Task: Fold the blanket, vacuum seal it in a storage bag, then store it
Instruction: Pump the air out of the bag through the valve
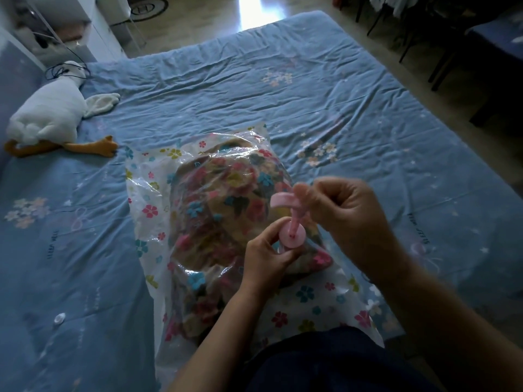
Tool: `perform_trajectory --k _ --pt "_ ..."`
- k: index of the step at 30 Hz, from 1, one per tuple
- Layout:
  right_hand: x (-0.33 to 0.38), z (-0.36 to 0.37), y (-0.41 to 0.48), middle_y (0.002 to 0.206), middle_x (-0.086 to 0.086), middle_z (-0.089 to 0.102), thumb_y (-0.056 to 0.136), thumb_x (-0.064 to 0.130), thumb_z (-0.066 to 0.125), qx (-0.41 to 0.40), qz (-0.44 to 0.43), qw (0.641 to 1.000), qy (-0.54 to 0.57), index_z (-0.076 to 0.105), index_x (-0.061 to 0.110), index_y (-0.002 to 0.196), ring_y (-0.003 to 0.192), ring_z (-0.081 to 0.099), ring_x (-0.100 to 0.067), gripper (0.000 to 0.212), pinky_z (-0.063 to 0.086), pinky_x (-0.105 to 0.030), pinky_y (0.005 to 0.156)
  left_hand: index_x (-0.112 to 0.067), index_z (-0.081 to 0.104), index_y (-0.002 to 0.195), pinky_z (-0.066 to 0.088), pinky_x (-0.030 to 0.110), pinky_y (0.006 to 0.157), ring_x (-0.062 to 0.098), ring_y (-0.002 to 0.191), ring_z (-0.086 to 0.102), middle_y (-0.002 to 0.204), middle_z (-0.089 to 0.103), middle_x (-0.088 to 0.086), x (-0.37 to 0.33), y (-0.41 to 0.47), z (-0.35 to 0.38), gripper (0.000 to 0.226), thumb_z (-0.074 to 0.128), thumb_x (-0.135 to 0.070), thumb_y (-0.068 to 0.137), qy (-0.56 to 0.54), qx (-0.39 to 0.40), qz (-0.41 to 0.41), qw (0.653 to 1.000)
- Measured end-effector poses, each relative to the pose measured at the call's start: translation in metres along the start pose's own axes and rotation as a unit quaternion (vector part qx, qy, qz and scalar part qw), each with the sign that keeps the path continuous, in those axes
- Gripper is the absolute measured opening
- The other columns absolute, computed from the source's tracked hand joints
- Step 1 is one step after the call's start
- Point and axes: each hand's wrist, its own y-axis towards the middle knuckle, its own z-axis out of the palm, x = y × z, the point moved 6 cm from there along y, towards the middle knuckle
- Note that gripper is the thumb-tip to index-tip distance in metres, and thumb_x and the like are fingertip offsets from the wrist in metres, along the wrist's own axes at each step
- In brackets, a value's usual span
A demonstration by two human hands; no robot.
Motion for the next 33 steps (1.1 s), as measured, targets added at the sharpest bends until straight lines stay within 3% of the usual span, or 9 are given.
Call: perform_trajectory --k 5,9,12,14,18,22,26,28,33 --pt "-0.072 0.005 -0.016 0.045 0.01 0.036 0.083 0.045 0.066 0.014 0.117 0.983 -0.139 0.045 0.012 0.049 0.044 0.034 -0.005 0.052 0.032 -0.025 0.047 -0.012 0.07 0.114 0.053 0.018 0.08 0.001 0.095 0.068 0.102 0.074 -0.008 -0.001 -0.001 -0.002 0.045 0.085 -0.015 0.072 0.0 0.0 0.008 1.0" --pt "0.009 0.002 0.002 0.047 0.0 0.049 0.089 0.037 0.061 0.014 -0.007 0.998 -0.064 0.054 -0.004 0.058 0.043 0.04 -0.015 0.052 0.034 -0.026 0.043 -0.015 0.069 0.115 0.051 0.016 0.086 0.0 0.1 0.066 0.107 0.072 -0.009 -0.004 0.002 -0.003 0.048 0.086 -0.014 0.071 -0.006 0.012 0.009 1.0" --pt "0.032 -0.004 0.007 0.046 -0.007 0.04 0.089 0.031 0.058 0.009 -0.053 0.998 -0.01 0.048 -0.007 0.057 0.043 0.035 -0.015 0.051 0.031 -0.023 0.043 -0.019 0.067 0.117 0.05 0.016 0.09 -0.002 0.103 0.065 0.11 0.071 -0.012 -0.005 0.002 -0.002 0.052 0.086 -0.012 0.069 -0.012 0.008 0.007 1.0" --pt "0.0 -0.001 0.002 0.049 -0.016 0.046 0.089 0.035 0.059 0.012 -0.005 0.999 -0.037 0.051 -0.011 0.06 0.044 0.037 -0.019 0.055 0.034 -0.027 0.044 -0.017 0.068 0.117 0.053 0.022 0.09 0.0 0.102 0.066 0.109 0.072 -0.01 -0.003 0.001 -0.001 0.05 0.086 -0.014 0.07 -0.009 0.01 0.007 1.0" --pt "-0.073 0.004 -0.015 0.048 0.005 0.037 0.084 0.04 0.065 0.019 0.118 0.985 -0.123 0.048 0.003 0.054 0.045 0.034 -0.006 0.052 0.032 -0.026 0.048 -0.013 0.07 0.115 0.055 0.023 0.085 0.002 0.098 0.068 0.105 0.073 -0.01 -0.002 -0.002 -0.001 0.048 0.086 -0.013 0.07 -0.012 0.0 0.008 1.0" --pt "-0.017 0.004 -0.006 0.047 -0.012 0.043 0.087 0.034 0.066 0.004 0.035 0.997 -0.062 0.051 -0.008 0.058 0.046 0.037 -0.009 0.053 0.032 -0.022 0.044 -0.013 0.07 0.113 0.054 0.021 0.084 0.003 0.098 0.068 0.104 0.074 -0.007 -0.003 0.002 -0.003 0.044 0.085 -0.016 0.072 0.002 0.011 0.014 1.0" --pt "0.018 -0.006 -0.001 0.045 0.0 0.041 0.089 0.025 0.064 -0.008 -0.019 0.999 0.024 0.042 -0.009 0.055 0.041 0.04 -0.007 0.054 0.033 -0.02 0.043 -0.016 0.067 0.119 0.051 0.018 0.09 -0.001 0.104 0.065 0.11 0.071 -0.01 -0.002 -0.001 -0.002 0.05 0.085 -0.015 0.072 0.004 0.009 0.008 1.0" --pt "-0.01 -0.003 -0.005 0.048 -0.007 0.048 0.089 0.029 0.064 0.0 0.017 1.0 -0.015 0.046 -0.01 0.058 0.043 0.046 -0.018 0.053 0.037 -0.03 0.043 -0.016 0.068 0.118 0.053 0.021 0.088 0.0 0.101 0.066 0.108 0.072 -0.01 -0.002 -0.002 0.0 0.049 0.085 -0.016 0.072 0.002 0.011 0.006 1.0" --pt "-0.072 0.001 -0.02 0.046 0.01 0.034 0.079 0.043 0.065 0.009 0.125 0.986 -0.114 0.044 0.012 0.051 0.044 0.033 -0.003 0.046 0.031 -0.024 0.048 -0.019 0.07 0.113 0.051 0.014 0.081 -0.002 0.096 0.067 0.101 0.073 -0.016 -0.007 -0.003 0.001 0.046 0.085 -0.013 0.071 -0.013 0.006 0.007 1.0"
